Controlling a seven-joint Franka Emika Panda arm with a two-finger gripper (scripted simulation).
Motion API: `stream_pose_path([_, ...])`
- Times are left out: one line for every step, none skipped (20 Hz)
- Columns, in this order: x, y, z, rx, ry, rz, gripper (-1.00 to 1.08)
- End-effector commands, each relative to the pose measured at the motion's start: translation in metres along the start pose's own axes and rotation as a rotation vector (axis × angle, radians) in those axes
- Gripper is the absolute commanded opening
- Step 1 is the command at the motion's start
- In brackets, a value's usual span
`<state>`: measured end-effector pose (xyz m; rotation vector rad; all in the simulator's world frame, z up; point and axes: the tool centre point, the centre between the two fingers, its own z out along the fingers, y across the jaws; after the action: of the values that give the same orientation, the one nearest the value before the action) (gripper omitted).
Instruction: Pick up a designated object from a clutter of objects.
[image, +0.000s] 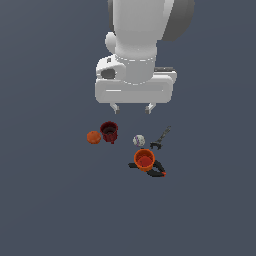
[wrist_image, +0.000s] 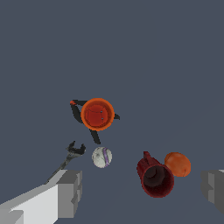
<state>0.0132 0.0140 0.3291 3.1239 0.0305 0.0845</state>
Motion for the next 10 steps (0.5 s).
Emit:
stream_pose_path([0.0000,0.0000,0.0000,0.000,0.000,0.000,0.28])
stream_pose_path([0.0001,-0.0001,0.0002,0.000,-0.001,0.000,0.28])
stream_pose_path([0.0004,-0.0002,0.0005,0.000,-0.002,-0.001,0.28])
stream_pose_path([0.0008,-0.0004,0.0010,0.000,-0.005,-0.002,0.28])
stream_pose_path([0.0014,-0.0008,0.0018,0.000,-0.009,-0.004,0.28])
stream_pose_path([0.0022,-0.0012,0.0028,0.000,-0.013,-0.006,0.28])
stream_pose_path([0.0031,-0.0018,0.0041,0.000,-0.019,-0.008,0.28])
stream_pose_path([0.0043,-0.0024,0.0055,0.000,-0.026,-0.012,0.28])
stream_pose_path([0.0055,-0.0032,0.0073,0.000,-0.034,-0.015,0.28])
stream_pose_path([0.0069,-0.0040,0.0092,-0.001,-0.043,-0.019,0.28])
